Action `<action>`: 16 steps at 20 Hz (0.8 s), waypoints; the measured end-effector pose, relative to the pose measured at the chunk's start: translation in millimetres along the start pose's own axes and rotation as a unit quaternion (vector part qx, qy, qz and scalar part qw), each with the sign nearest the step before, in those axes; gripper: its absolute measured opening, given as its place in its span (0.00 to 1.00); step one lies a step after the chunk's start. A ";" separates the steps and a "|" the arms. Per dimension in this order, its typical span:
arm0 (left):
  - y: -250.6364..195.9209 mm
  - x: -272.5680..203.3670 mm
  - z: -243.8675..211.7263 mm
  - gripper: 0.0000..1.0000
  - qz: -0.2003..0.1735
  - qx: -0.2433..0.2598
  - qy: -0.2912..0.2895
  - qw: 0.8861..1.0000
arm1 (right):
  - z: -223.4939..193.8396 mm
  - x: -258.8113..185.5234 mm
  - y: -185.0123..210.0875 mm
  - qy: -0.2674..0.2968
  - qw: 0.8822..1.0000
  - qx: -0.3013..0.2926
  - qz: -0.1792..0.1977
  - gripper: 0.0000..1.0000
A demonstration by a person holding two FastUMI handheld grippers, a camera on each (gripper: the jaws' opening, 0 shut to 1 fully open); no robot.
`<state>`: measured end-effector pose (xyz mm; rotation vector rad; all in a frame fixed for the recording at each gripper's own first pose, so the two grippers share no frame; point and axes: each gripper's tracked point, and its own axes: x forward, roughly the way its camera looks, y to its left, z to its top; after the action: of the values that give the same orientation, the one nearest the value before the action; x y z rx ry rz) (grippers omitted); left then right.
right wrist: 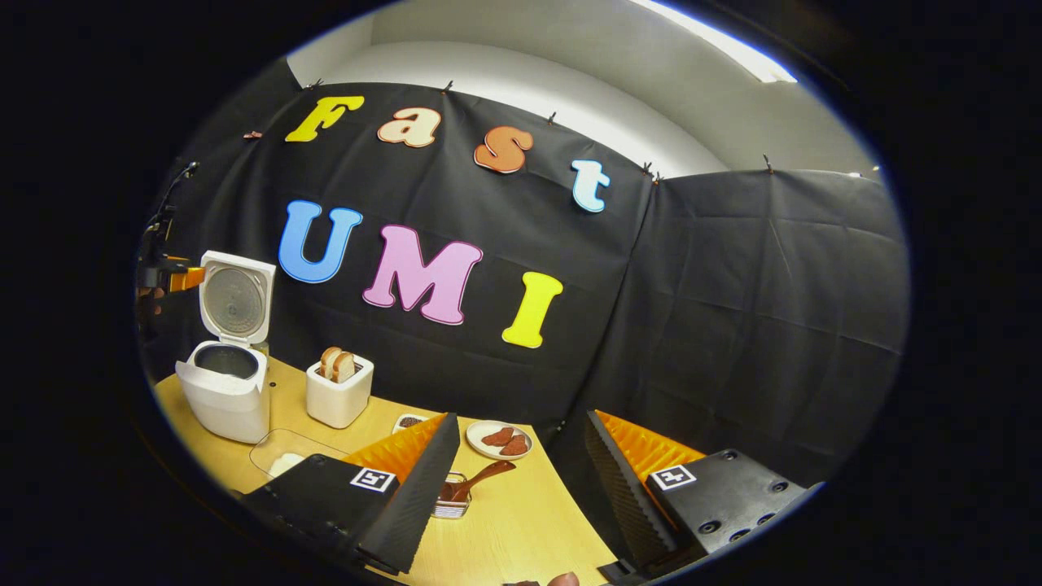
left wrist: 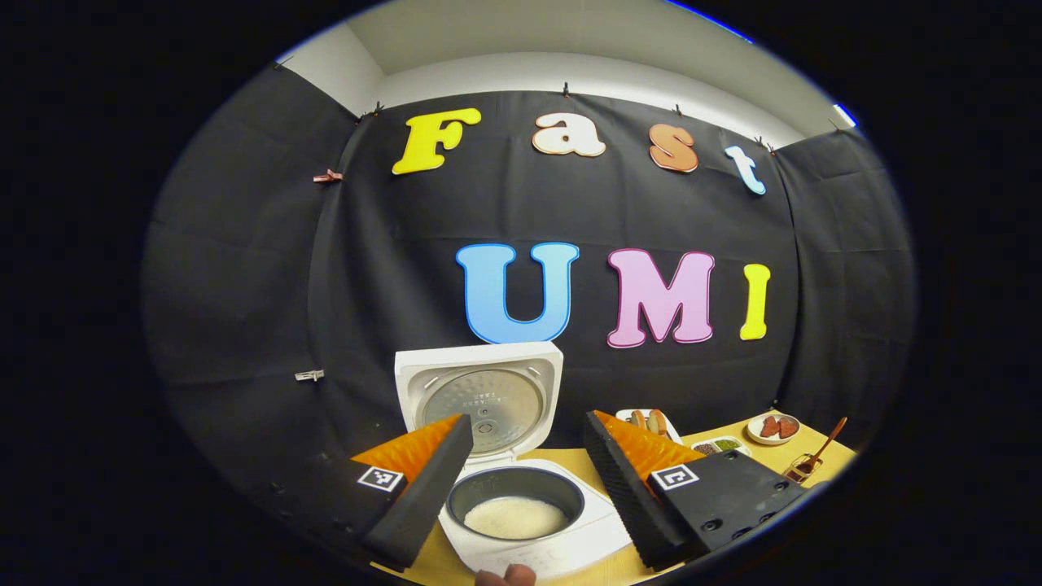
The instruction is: Close the left gripper, press the button to open the rice cooker; take a wooden spoon from the chopstick holder with the right hand, scoop a spoonful of rice and pour it into the rice cooker, then put the wooden spoon back into the chopstick holder.
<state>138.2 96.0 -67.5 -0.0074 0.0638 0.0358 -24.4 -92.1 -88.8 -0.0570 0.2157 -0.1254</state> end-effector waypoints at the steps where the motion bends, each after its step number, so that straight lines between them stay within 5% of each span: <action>1: -5.2 -7.9 1.0 0.95 -0.002 -0.006 0.001 1.000 | -7.8 1.7 5.4 0.006 1.000 0.008 0.014 0.97; 9: -38.3 -54.7 -3.1 0.96 -0.013 -0.039 0.012 0.999 | -113.8 55.3 23.1 0.066 0.991 0.089 0.081 0.98; 16: -64.5 -75.2 -11.7 0.96 -0.003 -0.011 0.018 1.000 | -212.2 120.7 39.2 0.125 0.972 0.157 0.123 0.94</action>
<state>64.8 28.7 -74.0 -0.0294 0.0990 0.0303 51.2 -78.1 -323.9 0.3021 0.4507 0.0818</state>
